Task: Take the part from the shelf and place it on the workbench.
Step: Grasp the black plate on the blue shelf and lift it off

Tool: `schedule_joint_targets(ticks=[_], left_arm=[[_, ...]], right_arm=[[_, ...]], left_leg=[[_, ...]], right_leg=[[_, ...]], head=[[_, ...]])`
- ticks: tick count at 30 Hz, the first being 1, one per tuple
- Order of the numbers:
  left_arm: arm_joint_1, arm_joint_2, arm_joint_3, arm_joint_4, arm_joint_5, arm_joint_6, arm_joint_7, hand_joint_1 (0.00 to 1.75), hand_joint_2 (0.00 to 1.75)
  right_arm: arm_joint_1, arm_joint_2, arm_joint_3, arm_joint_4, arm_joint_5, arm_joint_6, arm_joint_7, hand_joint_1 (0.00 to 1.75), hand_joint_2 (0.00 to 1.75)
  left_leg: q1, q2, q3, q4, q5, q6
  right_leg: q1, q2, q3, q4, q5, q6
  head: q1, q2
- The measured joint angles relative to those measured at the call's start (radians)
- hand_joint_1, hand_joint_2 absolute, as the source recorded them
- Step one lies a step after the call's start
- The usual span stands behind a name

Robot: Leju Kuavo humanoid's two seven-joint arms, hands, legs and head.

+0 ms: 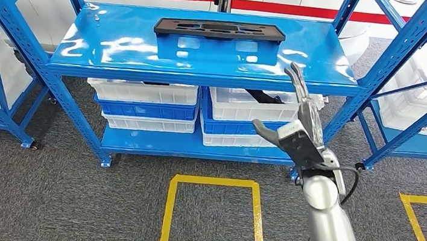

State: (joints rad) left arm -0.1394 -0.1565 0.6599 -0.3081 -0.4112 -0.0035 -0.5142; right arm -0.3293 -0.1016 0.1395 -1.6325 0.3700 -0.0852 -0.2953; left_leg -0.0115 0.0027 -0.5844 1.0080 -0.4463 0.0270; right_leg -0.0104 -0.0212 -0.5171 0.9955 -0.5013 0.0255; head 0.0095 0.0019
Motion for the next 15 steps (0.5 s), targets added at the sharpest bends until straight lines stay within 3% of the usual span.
schedule_joint_targets(ticks=[9,15], left_arm=[[-0.028,-0.011,-0.076,0.007,-0.045,-0.014,0.061,0.0,0.0],[-0.029,-0.011,-0.091,0.008,-0.046,-0.017,0.063,0.0,0.0]], right_arm=[[-0.29,-0.037,0.161,-0.002,0.008,0.062,0.165,0.0,1.75],[-0.366,-0.035,0.223,0.034,0.021,0.034,0.19,0.0,1.75]], left_leg=[[0.0,0.0,0.0,0.0,0.001,0.001],[0.0,-0.001,-0.001,0.0,0.001,0.001]], right_leg=[[0.0,-0.001,0.0,0.001,0.0,0.0],[0.0,-0.002,0.0,0.001,0.0,0.001]], head=[[0.0,0.0],[0.0,0.0]])
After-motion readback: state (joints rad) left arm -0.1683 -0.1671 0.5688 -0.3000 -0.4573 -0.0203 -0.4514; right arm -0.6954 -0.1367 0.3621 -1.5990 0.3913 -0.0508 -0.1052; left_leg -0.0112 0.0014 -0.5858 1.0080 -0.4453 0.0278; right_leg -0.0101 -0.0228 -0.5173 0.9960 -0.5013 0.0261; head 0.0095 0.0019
